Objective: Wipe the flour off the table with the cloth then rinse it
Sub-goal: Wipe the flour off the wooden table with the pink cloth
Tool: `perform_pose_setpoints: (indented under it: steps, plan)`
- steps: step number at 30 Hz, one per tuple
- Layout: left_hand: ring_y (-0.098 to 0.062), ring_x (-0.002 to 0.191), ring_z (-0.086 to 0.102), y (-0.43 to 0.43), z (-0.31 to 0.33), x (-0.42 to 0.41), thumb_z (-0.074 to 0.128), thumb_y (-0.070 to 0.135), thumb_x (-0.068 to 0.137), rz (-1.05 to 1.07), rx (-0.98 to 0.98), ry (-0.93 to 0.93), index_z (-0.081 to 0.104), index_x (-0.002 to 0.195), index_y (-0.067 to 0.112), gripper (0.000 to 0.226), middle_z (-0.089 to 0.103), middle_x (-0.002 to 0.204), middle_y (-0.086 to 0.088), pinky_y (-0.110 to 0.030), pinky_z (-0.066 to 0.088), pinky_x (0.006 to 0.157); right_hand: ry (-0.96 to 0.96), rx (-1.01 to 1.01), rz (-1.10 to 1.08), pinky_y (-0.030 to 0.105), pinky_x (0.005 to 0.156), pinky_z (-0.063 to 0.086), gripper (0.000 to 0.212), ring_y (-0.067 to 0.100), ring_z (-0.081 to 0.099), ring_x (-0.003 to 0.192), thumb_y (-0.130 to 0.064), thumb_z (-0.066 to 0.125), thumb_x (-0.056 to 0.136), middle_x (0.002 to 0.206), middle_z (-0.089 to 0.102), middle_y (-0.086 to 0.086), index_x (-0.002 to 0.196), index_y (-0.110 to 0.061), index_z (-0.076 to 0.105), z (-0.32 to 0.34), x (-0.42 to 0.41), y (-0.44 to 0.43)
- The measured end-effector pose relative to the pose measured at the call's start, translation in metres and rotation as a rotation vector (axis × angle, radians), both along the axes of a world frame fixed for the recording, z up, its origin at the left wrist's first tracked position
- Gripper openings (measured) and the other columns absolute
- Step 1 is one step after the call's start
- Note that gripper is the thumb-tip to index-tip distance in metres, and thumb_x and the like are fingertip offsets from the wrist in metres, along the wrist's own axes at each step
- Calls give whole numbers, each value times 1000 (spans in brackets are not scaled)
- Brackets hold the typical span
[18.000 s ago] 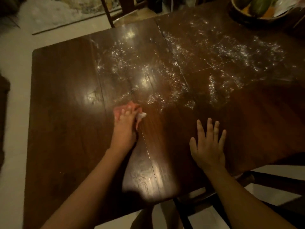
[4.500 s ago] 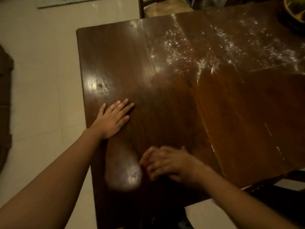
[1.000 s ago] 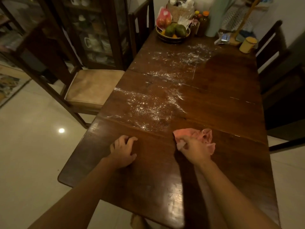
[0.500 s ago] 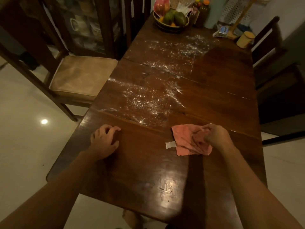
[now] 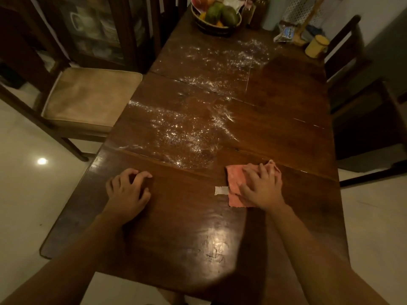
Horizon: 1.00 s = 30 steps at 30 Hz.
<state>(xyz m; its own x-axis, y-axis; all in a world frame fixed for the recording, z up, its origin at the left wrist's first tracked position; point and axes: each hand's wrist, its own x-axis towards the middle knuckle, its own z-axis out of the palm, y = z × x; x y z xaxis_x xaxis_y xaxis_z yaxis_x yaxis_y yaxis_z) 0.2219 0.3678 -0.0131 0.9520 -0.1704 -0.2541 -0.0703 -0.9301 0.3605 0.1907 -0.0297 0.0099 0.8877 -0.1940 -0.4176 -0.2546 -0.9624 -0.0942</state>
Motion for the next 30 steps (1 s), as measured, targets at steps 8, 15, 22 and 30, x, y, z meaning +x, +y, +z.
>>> perform_pose_setpoints:
  steps: [8, 15, 22, 30]
  plan:
    - [-33, 124, 39, -1, -9, -6, 32, 50, 87, -38, 52, -100, 48, 129, 33, 49, 36, 134, -6, -59, 20, 108, -68, -4, -69, 60, 114, -17, 77, 39, -23, 150, -78, 17, 92, 165, -23, 8, 157, -44, -7, -28, -7, 55]
    - [-31, 126, 41, 29, -8, 19, 31, 59, 88, -110, 89, -83, 44, 133, 30, 55, 37, 138, -7, -53, 32, 106, -133, -15, -141, 61, 120, -9, 71, 37, -16, 152, -68, 5, 92, 168, -8, 8, 158, -42, 7, -34, 23, 56]
    - [-31, 132, 36, 38, -13, 25, 33, 55, 91, -75, 55, -127, 44, 133, 28, 52, 37, 141, -7, -53, 29, 109, -195, 45, 447, 60, 121, -5, 64, 42, -8, 153, -68, 15, 96, 168, 2, 9, 155, -44, 22, -38, 33, 129]
    - [-25, 127, 40, 39, -10, 26, 39, 52, 89, -55, -14, -162, 50, 128, 31, 46, 42, 135, -1, -47, 32, 107, -112, -63, 205, 58, 120, -12, 73, 36, -22, 150, -89, 16, 82, 167, -16, -6, 150, -62, 10, -38, 22, 79]
